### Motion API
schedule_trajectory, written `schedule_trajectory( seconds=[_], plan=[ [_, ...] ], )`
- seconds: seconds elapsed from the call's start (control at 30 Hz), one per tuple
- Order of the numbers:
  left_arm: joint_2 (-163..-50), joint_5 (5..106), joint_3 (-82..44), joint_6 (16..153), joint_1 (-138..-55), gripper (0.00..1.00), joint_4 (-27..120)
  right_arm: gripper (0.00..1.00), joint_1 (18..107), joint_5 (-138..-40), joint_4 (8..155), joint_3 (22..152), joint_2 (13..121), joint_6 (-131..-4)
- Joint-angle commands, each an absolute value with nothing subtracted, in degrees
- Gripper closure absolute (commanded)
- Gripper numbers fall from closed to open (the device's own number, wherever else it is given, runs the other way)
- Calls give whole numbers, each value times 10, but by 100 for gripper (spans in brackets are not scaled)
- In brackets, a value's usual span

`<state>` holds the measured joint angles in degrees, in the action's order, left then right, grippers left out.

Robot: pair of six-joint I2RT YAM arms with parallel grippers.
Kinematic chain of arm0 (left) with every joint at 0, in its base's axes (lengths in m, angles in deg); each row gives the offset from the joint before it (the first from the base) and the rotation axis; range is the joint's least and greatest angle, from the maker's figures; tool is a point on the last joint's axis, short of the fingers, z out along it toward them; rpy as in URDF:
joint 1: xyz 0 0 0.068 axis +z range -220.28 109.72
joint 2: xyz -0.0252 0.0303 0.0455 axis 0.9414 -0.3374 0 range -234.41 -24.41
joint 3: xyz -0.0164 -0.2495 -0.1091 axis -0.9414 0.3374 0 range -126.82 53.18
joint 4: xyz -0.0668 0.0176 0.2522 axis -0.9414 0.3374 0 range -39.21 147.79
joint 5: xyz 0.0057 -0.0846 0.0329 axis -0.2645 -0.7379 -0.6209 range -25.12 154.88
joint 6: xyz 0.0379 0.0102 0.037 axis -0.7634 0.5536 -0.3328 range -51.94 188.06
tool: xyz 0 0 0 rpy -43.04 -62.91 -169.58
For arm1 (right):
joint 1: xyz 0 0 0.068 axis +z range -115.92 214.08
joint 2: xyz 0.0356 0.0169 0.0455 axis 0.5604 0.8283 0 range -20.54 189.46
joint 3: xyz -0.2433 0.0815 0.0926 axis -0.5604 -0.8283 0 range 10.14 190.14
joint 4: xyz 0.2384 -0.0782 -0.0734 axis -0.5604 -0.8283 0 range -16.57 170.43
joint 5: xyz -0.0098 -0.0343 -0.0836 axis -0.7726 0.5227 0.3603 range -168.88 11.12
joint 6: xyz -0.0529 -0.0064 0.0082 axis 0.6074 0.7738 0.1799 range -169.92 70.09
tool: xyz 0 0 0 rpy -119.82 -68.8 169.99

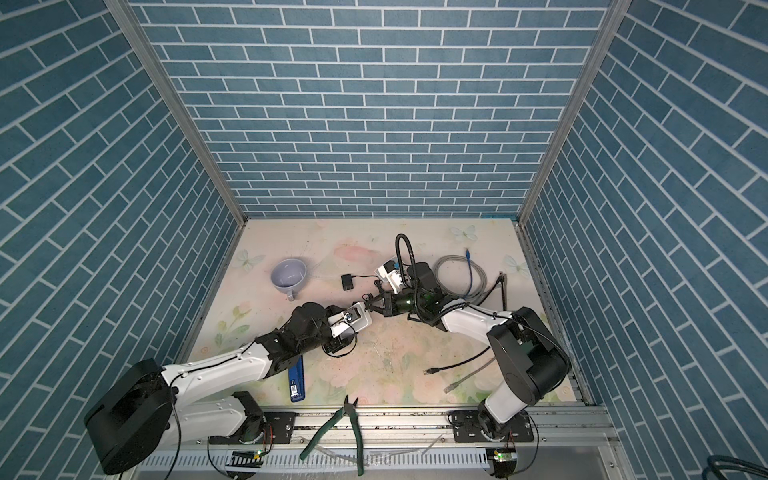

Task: Insert the plug into the switch port
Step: 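Push the barrel plug further into the router with the right gripper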

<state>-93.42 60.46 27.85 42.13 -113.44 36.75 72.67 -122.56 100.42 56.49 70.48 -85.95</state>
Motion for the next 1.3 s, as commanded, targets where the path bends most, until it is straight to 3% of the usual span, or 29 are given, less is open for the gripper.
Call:
schedule_trajectory(
  seconds=[0.0, 0.9, 1.27],
  plan=[
    [-912, 525, 244, 418, -1162, 52, 101, 96, 782, -1249, 971, 578, 737, -854],
    [-938, 544, 222, 468, -1161, 53, -75, 96, 796, -1243, 1098, 525, 764, -928],
    [-912, 551, 215, 470, -1161, 54, -91, 96, 797, -1246, 1105, 491, 768, -881]
  ],
)
